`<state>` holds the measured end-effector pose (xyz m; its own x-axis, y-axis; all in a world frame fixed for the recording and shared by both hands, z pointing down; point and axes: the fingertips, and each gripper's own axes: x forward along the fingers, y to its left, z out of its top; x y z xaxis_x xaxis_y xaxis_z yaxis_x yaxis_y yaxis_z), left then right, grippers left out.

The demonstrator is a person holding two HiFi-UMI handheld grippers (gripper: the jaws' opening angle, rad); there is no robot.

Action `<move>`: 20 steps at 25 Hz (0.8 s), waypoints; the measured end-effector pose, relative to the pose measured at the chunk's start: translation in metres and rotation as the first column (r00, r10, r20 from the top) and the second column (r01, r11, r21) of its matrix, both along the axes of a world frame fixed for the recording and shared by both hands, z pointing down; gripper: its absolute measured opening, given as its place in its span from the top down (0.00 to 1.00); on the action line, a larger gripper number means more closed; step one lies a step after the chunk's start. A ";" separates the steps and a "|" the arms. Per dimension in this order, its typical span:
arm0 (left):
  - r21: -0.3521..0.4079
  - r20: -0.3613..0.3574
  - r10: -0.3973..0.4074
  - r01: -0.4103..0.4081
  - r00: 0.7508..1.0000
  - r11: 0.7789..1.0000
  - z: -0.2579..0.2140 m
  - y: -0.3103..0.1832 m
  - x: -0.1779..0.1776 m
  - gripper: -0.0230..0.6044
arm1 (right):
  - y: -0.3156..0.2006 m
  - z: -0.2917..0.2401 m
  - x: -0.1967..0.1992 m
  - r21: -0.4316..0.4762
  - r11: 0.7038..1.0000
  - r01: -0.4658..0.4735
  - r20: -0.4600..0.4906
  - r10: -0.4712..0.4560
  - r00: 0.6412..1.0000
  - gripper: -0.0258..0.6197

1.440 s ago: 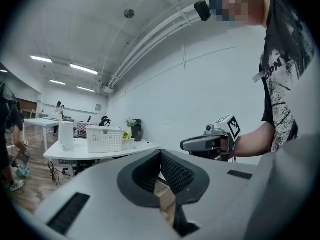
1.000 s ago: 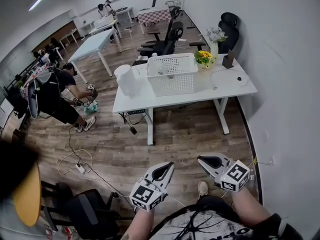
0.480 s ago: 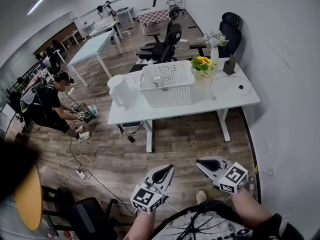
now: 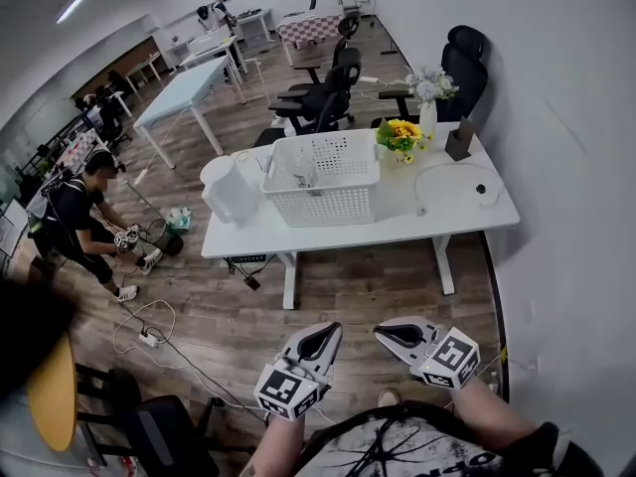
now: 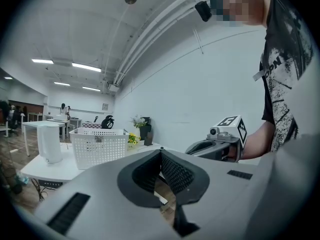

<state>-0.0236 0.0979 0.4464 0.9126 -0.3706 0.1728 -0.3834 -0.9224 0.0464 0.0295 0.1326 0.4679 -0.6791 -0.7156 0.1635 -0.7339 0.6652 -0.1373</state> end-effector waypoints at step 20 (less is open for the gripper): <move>-0.034 0.025 -0.058 0.059 0.998 0.998 0.022 -0.043 0.029 0.95 | -0.054 0.013 0.044 -0.016 0.999 0.029 0.026 -0.029 0.999 0.92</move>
<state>0.0058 0.0546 0.4680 0.8851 -0.4165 0.2077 -0.4378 -0.8965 0.0678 0.0737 0.0782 0.4814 -0.7035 -0.6930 0.1574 -0.7106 0.6835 -0.1670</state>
